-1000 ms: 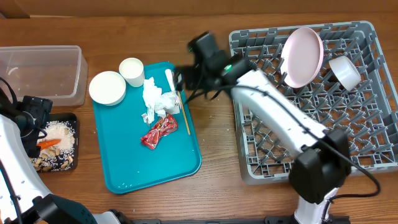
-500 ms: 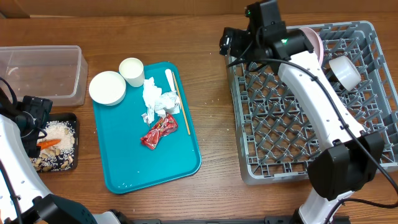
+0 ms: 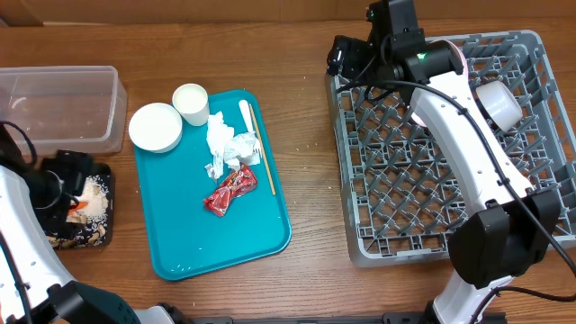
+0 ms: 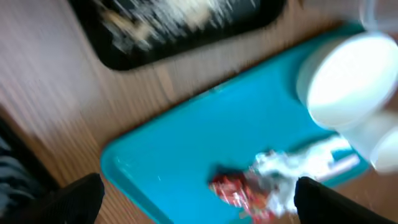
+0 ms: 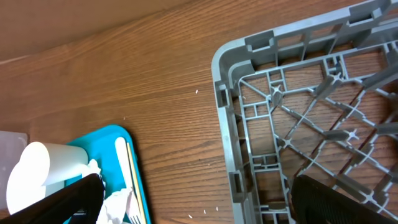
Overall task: Sort waste into correct bins and load items into the dishwasher rack
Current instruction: 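Move the left gripper from the black tray to the red wrapper, then grasp the red snack wrapper with the left gripper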
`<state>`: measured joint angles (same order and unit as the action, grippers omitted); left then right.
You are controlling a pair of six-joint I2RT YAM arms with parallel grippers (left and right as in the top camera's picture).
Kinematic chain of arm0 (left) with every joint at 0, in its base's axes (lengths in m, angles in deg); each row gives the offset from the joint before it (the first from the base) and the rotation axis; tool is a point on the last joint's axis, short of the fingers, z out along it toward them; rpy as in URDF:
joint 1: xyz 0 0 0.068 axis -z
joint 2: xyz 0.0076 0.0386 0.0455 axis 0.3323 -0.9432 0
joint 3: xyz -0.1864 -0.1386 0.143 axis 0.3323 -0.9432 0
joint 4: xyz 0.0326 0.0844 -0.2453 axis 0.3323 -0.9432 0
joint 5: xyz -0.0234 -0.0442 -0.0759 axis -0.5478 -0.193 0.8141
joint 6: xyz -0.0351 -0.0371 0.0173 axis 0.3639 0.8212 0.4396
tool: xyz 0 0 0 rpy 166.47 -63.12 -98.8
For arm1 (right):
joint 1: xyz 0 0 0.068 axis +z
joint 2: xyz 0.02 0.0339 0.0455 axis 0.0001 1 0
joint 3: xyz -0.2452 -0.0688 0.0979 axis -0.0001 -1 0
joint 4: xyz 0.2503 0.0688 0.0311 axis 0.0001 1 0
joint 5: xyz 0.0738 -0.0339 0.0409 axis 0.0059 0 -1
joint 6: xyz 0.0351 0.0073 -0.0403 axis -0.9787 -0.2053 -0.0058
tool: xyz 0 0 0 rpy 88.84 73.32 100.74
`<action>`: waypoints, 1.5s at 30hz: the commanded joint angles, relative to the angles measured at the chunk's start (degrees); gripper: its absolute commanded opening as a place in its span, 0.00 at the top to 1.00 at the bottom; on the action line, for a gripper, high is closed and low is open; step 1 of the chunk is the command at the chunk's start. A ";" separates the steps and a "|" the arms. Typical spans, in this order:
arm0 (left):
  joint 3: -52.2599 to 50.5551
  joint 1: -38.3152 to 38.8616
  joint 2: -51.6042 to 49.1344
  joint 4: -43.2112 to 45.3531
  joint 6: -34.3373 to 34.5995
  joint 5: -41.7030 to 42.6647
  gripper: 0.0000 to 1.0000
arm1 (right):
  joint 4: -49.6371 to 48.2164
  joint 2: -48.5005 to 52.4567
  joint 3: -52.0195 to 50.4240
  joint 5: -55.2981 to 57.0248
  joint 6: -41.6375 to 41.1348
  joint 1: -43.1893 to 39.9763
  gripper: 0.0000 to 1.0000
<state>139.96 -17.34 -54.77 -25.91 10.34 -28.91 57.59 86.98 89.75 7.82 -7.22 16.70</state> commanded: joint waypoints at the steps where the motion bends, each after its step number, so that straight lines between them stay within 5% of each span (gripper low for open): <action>1: 0.15 2.80 -0.28 1.09 -10.95 13.51 0.00 | -0.28 -1.05 0.94 0.55 -0.07 0.00 0.00; 6: 0.15 13.66 -0.28 2.56 -21.49 11.76 0.00 | -0.28 -1.05 0.94 0.55 -0.07 0.00 0.00; 14: 0.15 39.17 -0.28 13.49 -22.43 -9.46 0.00 | -0.28 -1.05 0.94 0.55 -0.07 0.00 0.00; 20: 0.15 49.62 -0.61 17.09 -25.38 -9.97 0.00 | -0.28 -1.05 0.94 0.55 -0.07 0.00 0.00; 34: 0.15 53.37 -13.53 10.67 -33.44 -9.29 0.00 | -0.28 -1.05 0.94 0.55 -0.07 0.00 0.00; 38: 0.15 53.55 -17.90 10.49 -36.30 -6.51 0.18 | -0.28 -1.07 0.94 0.55 -0.07 0.00 0.00; 41: 0.13 54.12 -20.81 10.25 -37.00 -6.54 0.07 | -0.28 -1.05 0.94 0.55 -0.07 0.00 0.00; 45: 0.13 54.45 -23.45 10.34 -37.00 -6.51 0.05 | -0.28 -1.07 0.94 0.55 -0.07 0.00 0.00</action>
<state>139.92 36.43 -76.14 -15.44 -24.93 -36.34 57.57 86.98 89.75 7.82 -7.22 16.70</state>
